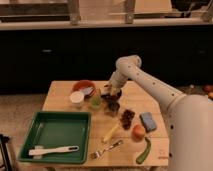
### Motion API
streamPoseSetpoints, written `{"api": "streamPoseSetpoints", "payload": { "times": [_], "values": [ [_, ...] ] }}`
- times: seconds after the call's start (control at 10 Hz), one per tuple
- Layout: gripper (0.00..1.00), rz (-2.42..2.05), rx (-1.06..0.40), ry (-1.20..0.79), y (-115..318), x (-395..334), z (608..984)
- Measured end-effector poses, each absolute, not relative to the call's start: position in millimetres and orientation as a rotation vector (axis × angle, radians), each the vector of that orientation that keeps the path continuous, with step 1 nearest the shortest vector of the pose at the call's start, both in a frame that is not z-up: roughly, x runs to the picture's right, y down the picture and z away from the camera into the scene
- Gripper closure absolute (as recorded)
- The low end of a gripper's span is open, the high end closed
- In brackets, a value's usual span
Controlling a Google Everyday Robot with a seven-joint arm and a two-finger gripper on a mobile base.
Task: Wipe purple bowl with eraser
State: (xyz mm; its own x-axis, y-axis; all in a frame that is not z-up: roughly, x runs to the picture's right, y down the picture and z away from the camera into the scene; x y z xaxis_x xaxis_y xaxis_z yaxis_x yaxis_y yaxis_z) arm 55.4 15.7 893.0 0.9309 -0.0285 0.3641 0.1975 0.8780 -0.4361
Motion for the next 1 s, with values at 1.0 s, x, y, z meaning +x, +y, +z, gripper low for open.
{"api": "streamPoseSetpoints", "payload": {
  "times": [1.0],
  "values": [
    [1.0,-0.03,-0.488,-0.221,2.5,99.1,891.0]
  ]
}}
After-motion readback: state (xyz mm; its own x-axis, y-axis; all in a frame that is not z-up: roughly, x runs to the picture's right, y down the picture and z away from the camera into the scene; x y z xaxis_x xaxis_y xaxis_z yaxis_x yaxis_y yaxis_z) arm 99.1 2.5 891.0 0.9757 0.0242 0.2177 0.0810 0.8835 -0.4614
